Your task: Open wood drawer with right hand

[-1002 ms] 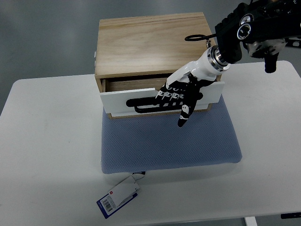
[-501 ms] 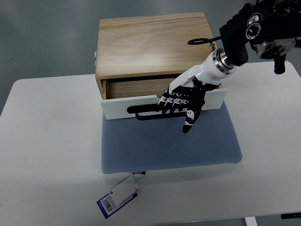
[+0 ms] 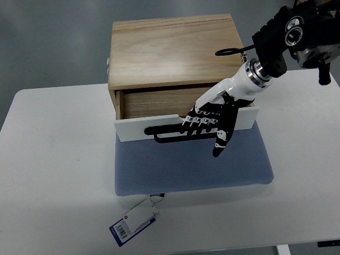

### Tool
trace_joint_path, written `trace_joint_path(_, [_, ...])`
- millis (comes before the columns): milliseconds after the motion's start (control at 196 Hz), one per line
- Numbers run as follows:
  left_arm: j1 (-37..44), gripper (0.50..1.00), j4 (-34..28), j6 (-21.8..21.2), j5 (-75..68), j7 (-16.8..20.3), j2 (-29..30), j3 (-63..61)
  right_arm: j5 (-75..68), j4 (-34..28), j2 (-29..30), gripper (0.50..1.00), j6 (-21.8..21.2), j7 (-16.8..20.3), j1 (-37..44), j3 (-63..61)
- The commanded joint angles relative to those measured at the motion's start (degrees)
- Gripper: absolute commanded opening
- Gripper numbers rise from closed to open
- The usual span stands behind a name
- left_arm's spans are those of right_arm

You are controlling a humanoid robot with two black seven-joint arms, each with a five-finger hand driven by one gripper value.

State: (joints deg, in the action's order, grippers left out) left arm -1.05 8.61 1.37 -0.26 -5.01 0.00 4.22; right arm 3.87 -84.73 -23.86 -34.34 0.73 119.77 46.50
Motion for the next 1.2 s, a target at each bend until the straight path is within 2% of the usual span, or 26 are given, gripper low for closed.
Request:
trace_joint_path(0, [0.0, 1.0, 0.0, 0.03, 0.0, 0.0, 0.0, 0.0, -0.01, -0.43, -0.22, 0.926, -0.55, -0.02, 0.29, -0.01])
trace_joint_path(429, [0.0, 1.0, 0.0, 0.03, 0.0, 0.0, 0.0, 0.0, 0.08, -1.66, -1.54, 0.926, -0.66, 0.06, 2.75, -0.01])
trace_joint_path(710, [0.0, 1.0, 0.0, 0.03, 0.0, 0.0, 0.0, 0.0, 0.35, -1.58, -4.52, 0.926, -0.66, -0.02, 7.58, -0.89])
trace_joint_path(782, [0.0, 1.0, 0.0, -0.05, 0.0, 0.0, 0.0, 0.0, 0.35, -1.05, -7.69, 0.926, -0.66, -0.02, 9.95, -2.64])
trace_joint_path(833, [0.0, 1.0, 0.0, -0.05, 0.0, 0.0, 0.0, 0.0, 0.35, -1.05, -7.69, 0.926, -0.66, -0.02, 9.95, -2.65])
trace_joint_path(838, [0.0, 1.0, 0.0, 0.03, 0.0, 0.0, 0.0, 0.0, 0.26, -0.44, -10.04, 0.926, -0.66, -0.02, 9.87, -4.47])
trace_joint_path(879, [0.0, 1.0, 0.0, 0.03, 0.0, 0.0, 0.0, 0.0, 0.26, 0.18, -11.9, 0.926, -0.66, 0.06, 9.52, -6.07])
trace_joint_path(935, [0.0, 1.0, 0.0, 0.03, 0.0, 0.0, 0.0, 0.0, 0.26, 0.18, -11.91, 0.926, -0.66, 0.06, 9.51, -6.07])
trace_joint_path(940, [0.0, 1.0, 0.0, -0.05, 0.0, 0.0, 0.0, 0.0, 0.26, 0.88, -14.08, 0.926, -0.66, 0.06, 8.91, -7.47])
trace_joint_path(991, [0.0, 1.0, 0.0, 0.03, 0.0, 0.0, 0.0, 0.0, 0.17, 1.67, -16.3, 0.926, -0.66, 0.15, 7.76, -9.06])
trace_joint_path(1058, [0.0, 1.0, 0.0, -0.05, 0.0, 0.0, 0.0, 0.0, 0.17, 1.85, -16.74, 0.926, -0.66, 0.15, 7.58, -9.41])
trace_joint_path(1063, [0.0, 1.0, 0.0, 0.03, 0.0, 0.0, 0.0, 0.0, 0.0, 2.81, -19.18, 0.924, -0.03, 0.07, 5.67, -11.42])
trace_joint_path(1083, [0.0, 1.0, 0.0, -0.05, 0.0, 0.0, 0.0, 0.0, -0.01, 3.26, -20.34, 0.924, 0.94, 0.15, 4.86, -12.4])
trace_joint_path(1170, [0.0, 1.0, 0.0, 0.03, 0.0, 0.0, 0.0, 0.0, -0.01, 3.87, -21.93, 0.924, 2.35, 0.06, 3.27, -13.98])
trace_joint_path(1175, [0.0, 1.0, 0.0, 0.03, 0.0, 0.0, 0.0, 0.0, -0.18, 4.92, -24.45, 0.924, 4.61, 0.06, 0.49, -17.2])
trace_joint_path(1196, [0.0, 1.0, 0.0, 0.03, 0.0, 0.0, 0.0, 0.0, -0.18, 5.36, -25.53, 0.924, 5.51, 0.06, -0.94, -18.72])
